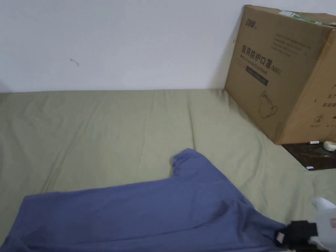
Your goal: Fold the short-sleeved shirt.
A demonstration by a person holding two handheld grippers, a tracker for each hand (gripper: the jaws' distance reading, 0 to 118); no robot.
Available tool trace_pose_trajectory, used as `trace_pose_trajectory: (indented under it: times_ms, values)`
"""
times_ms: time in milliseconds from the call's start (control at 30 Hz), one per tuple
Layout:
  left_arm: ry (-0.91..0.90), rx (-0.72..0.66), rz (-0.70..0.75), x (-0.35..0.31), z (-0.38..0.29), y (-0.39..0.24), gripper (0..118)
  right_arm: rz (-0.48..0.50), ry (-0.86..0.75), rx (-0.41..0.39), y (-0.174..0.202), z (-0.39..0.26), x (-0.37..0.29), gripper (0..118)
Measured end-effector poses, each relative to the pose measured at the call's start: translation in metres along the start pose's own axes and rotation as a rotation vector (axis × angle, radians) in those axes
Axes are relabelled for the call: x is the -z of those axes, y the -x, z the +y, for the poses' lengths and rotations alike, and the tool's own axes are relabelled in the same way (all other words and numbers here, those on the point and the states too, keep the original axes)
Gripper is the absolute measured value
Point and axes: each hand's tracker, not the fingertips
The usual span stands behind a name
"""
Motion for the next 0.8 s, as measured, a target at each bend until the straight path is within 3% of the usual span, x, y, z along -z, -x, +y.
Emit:
trace_pose_trajectory:
  times_ms: [133,167,200,233,267,300,367,500,567,633,667,700,733,767,800]
  values:
    - [0.116,0.005,0.003,-0.001,-0.051,0.006,2,-0.070,0.068,-0.048,-0.012,-0.055,-0.005,11]
    - [0.147,0.001,-0.005,0.000,-0.061,0.006,11,-0.081,0.077,-0.046,-0.016,-0.062,-0.002,30]
    - [0.167,-0.008,-0.015,0.002,-0.069,0.006,32,-0.087,0.080,-0.038,-0.019,-0.068,0.002,60]
    - [0.164,-0.019,-0.022,0.005,-0.075,0.007,67,-0.082,0.074,-0.027,-0.025,-0.073,0.007,92]
    - [0.159,-0.027,-0.022,0.006,-0.080,0.008,110,-0.076,0.063,-0.022,-0.025,-0.075,0.009,116]
    - [0.143,-0.039,-0.013,0.006,-0.082,0.007,118,-0.103,0.061,-0.020,-0.023,-0.076,0.010,117]
    - [0.106,-0.056,0.011,0.008,-0.081,0.014,116,-0.190,0.027,-0.041,-0.013,-0.079,0.009,117]
    - [0.029,-0.067,-0.044,0.002,-0.075,0.018,116,-0.174,-0.047,-0.069,0.009,-0.071,-0.003,117]
    - [0.009,-0.067,-0.041,-0.002,-0.068,0.012,116,-0.119,-0.092,-0.084,0.029,-0.065,-0.006,117]
    - [-0.024,-0.042,-0.044,-0.007,-0.057,-0.006,109,-0.105,-0.097,-0.112,0.047,-0.056,-0.007,111]
    - [-0.029,-0.018,-0.032,-0.008,-0.050,-0.014,86,-0.076,-0.117,-0.143,0.060,-0.053,-0.007,95]
    - [-0.038,0.013,-0.025,-0.010,-0.044,-0.021,55,-0.047,-0.136,-0.168,0.072,-0.050,-0.007,65]
    - [-0.073,0.050,-0.035,-0.016,-0.037,-0.043,15,-0.023,-0.158,-0.196,0.085,-0.046,-0.006,19]
    - [-0.096,0.082,-0.044,-0.018,-0.029,-0.053,0,-0.004,-0.181,-0.219,0.093,-0.041,-0.004,0]
    - [-0.106,0.101,-0.053,-0.018,-0.023,-0.061,0,0.004,-0.201,-0.237,0.103,-0.037,-0.002,0]
